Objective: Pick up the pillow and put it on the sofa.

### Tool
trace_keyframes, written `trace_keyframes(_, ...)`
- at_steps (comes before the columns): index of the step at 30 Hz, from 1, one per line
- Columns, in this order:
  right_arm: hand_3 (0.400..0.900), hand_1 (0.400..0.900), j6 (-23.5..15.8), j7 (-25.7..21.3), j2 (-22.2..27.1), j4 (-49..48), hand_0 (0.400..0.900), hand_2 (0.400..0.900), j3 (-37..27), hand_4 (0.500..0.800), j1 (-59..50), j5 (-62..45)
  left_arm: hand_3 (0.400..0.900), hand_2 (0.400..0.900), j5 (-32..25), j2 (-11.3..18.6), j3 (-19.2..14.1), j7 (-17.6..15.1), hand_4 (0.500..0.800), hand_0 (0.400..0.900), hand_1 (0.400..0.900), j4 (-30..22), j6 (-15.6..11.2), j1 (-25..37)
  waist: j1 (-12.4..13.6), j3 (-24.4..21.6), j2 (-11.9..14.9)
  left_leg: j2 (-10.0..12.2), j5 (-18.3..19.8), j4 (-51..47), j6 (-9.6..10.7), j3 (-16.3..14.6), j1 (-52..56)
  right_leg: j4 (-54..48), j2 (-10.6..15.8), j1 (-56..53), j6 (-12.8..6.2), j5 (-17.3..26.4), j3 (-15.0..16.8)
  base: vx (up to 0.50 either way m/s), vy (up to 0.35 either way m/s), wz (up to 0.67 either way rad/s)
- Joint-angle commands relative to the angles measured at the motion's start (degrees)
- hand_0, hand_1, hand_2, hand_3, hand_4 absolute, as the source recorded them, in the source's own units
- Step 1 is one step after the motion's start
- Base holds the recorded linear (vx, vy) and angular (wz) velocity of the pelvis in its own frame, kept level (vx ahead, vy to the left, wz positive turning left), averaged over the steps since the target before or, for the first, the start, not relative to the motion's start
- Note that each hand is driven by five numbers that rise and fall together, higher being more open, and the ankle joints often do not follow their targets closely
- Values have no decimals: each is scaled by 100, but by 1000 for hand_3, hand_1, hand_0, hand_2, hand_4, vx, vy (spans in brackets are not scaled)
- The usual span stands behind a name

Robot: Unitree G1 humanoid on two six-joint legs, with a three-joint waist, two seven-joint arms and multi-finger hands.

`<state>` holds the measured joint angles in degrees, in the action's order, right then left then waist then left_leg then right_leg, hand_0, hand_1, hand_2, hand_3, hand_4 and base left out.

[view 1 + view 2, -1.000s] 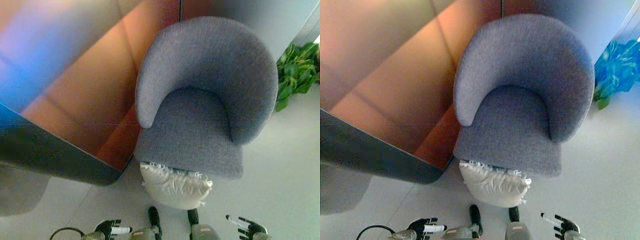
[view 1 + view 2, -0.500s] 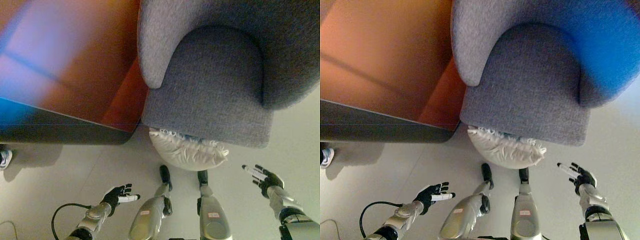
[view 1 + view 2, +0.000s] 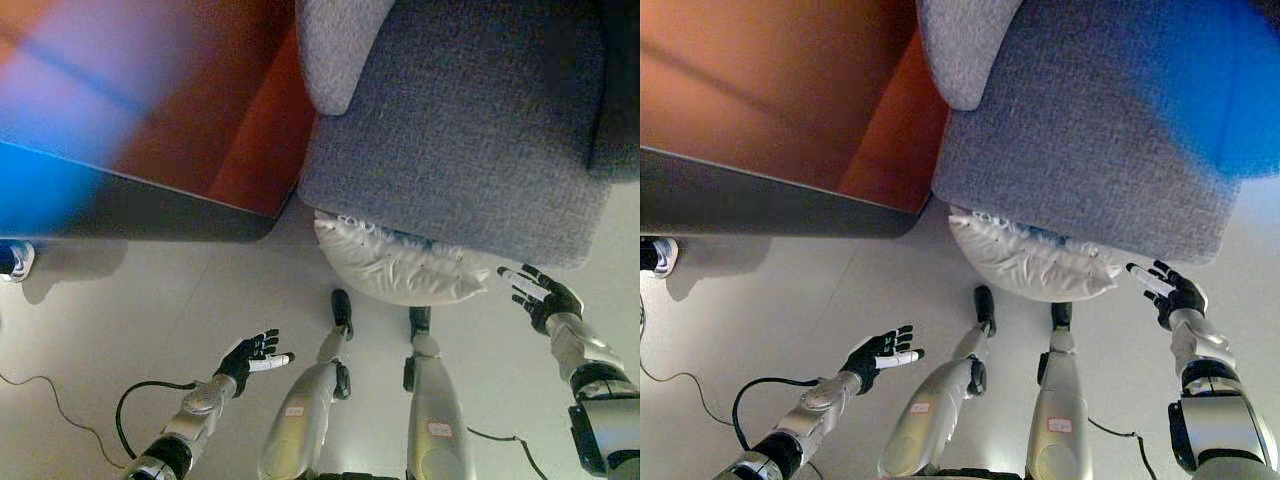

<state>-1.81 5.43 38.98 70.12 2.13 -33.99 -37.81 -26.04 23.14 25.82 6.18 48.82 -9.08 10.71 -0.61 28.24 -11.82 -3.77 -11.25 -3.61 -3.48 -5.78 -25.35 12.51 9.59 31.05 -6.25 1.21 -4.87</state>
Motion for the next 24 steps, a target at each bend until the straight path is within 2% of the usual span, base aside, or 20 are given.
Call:
trace_keyframes(1,900,900,-202,191,772,-222,900,900,206,800,-391,-115,900,900,-448,119,112,-201,800,900,900,-71,-238,-147,68,155,-383,-362,952,1148,472,155,-458,516,-202,446,280,-352,-254,5,87,3)
trace_keyframes(6,900,900,-141,340,792,-254,900,900,275,800,-622,-57,900,900,-506,-41,169,-394,800,900,900,-276,-320,-256,81,155,-545,-403,1010,1332,508,143,-665,810,-137,726,324,-516,-233,11,83,6)
trace_keyframes(14,900,900,49,337,511,-327,900,900,477,800,-666,118,900,900,-466,-218,203,-524,800,900,900,-314,-475,-229,83,155,-555,-395,1094,1569,499,87,-832,961,-96,916,360,-537,-240,-6,34,1)
trace_keyframes(24,900,900,156,274,513,-319,900,900,648,800,-923,116,900,900,-724,-213,319,-756,800,900,900,-591,-610,-115,89,155,-622,-346,1193,1991,495,8,-1405,1290,-65,1499,372,-573,-197,-33,9,-2)
